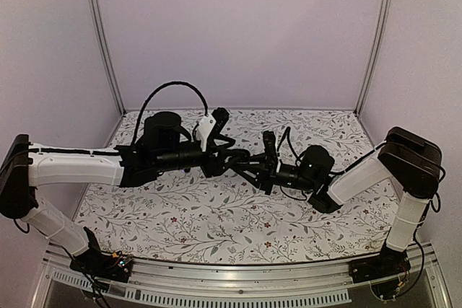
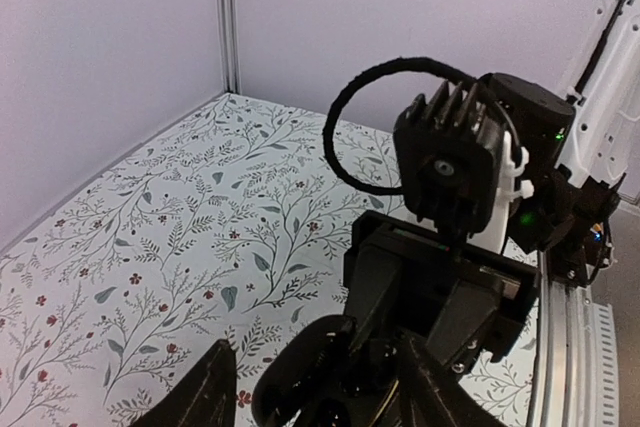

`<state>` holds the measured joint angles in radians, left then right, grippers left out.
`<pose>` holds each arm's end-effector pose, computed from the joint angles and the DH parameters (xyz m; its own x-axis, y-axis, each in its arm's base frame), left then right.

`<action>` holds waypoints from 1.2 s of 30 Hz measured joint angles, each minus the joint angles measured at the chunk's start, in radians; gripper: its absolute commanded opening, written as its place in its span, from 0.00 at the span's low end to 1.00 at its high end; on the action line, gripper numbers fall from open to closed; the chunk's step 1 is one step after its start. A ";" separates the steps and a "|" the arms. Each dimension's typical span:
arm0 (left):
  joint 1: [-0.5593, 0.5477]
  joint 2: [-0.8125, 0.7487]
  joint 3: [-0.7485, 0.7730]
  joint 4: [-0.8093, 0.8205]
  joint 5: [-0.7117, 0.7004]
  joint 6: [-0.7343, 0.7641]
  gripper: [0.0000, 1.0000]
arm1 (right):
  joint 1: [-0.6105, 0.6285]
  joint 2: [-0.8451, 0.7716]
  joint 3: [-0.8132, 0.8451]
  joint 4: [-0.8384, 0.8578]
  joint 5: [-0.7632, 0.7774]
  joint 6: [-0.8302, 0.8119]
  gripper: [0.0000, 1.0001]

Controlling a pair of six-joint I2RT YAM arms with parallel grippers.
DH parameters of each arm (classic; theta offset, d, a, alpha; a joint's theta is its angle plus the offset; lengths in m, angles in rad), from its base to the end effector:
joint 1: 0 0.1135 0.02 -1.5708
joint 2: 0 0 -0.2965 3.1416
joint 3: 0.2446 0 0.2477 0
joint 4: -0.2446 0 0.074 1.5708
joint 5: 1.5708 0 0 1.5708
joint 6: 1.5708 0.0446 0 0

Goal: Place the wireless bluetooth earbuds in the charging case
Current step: Insert the right earbud into the right side groove of the charging case.

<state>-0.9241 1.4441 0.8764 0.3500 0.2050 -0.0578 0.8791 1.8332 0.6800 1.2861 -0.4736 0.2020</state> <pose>0.1930 -0.2707 0.3036 -0.1820 0.1472 -0.9722 0.8921 0.4405 -0.1003 0.2152 0.2917 0.2196 -0.1126 0.1440 -0.9832 -0.9709 0.1945 0.1397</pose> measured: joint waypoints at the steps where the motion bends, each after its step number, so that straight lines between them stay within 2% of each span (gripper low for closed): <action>1: 0.000 0.008 0.005 -0.006 -0.003 0.000 0.53 | 0.000 -0.002 0.000 0.000 -0.002 0.000 0.00; 11: -0.003 0.041 0.039 -0.037 -0.008 -0.003 0.52 | 0.000 -0.009 -0.001 -0.011 -0.003 -0.008 0.00; 19: -0.003 0.037 0.032 -0.034 0.024 0.001 0.60 | 0.000 -0.013 -0.010 -0.014 -0.006 -0.012 0.00; 28: 0.011 -0.023 -0.002 -0.031 0.050 -0.003 0.63 | 0.003 -0.013 -0.019 -0.006 -0.012 -0.014 0.00; 31: 0.036 -0.064 -0.030 -0.018 0.054 -0.018 0.63 | -0.003 -0.019 -0.025 -0.006 -0.013 -0.014 0.00; 36: 0.143 -0.110 -0.064 -0.055 0.021 -0.076 0.62 | -0.026 -0.055 -0.060 -0.011 -0.013 -0.015 0.00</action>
<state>-0.7811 1.3338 0.8124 0.2955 0.2256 -0.1341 0.8536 1.7782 0.6205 1.2747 -0.4862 0.1867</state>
